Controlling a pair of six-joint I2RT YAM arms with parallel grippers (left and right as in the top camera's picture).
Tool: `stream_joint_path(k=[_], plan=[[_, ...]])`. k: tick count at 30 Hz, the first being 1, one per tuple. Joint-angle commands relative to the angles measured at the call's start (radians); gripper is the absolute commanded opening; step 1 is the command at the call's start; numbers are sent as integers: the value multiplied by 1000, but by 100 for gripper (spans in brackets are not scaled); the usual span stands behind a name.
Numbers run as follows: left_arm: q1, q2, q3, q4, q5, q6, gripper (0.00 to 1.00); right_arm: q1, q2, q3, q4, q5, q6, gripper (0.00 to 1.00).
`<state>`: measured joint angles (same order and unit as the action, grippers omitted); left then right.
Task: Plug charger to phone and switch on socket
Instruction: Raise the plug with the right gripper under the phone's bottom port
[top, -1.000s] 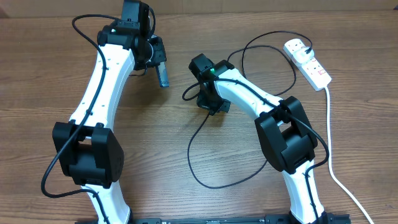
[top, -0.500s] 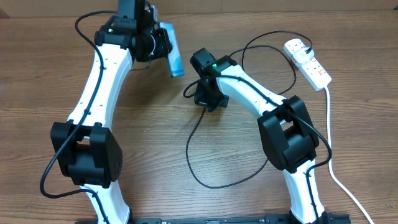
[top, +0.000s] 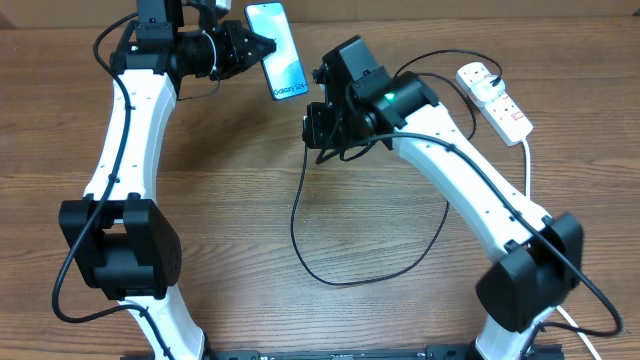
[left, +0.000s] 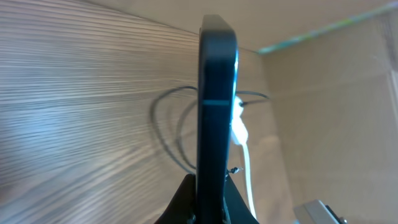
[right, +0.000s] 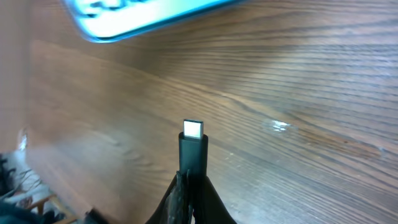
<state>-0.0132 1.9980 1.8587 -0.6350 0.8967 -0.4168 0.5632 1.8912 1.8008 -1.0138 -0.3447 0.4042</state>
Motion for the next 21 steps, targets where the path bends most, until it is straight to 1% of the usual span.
stream_joint_path(k=[1, 4, 8, 11, 17, 21], plan=[[-6, -13, 18, 45, 197, -35, 4, 8, -32, 21, 2, -58, -70, 4], [-6, -13, 18, 77, 259, -64, 4, 21, -32, 21, 4, -61, -77, 4], [-6, -13, 18, 70, 256, -62, 4, 28, -34, 21, 17, -50, -76, 4], [-6, -12, 18, 60, 258, -63, 4, 28, -40, 21, 10, 7, -77, 4], [-6, -12, 18, 21, 257, -62, 4, 27, -84, 21, 6, 31, -122, 4], [-6, -12, 18, 10, 277, -62, 4, 27, -109, 21, 5, 85, -126, 4]])
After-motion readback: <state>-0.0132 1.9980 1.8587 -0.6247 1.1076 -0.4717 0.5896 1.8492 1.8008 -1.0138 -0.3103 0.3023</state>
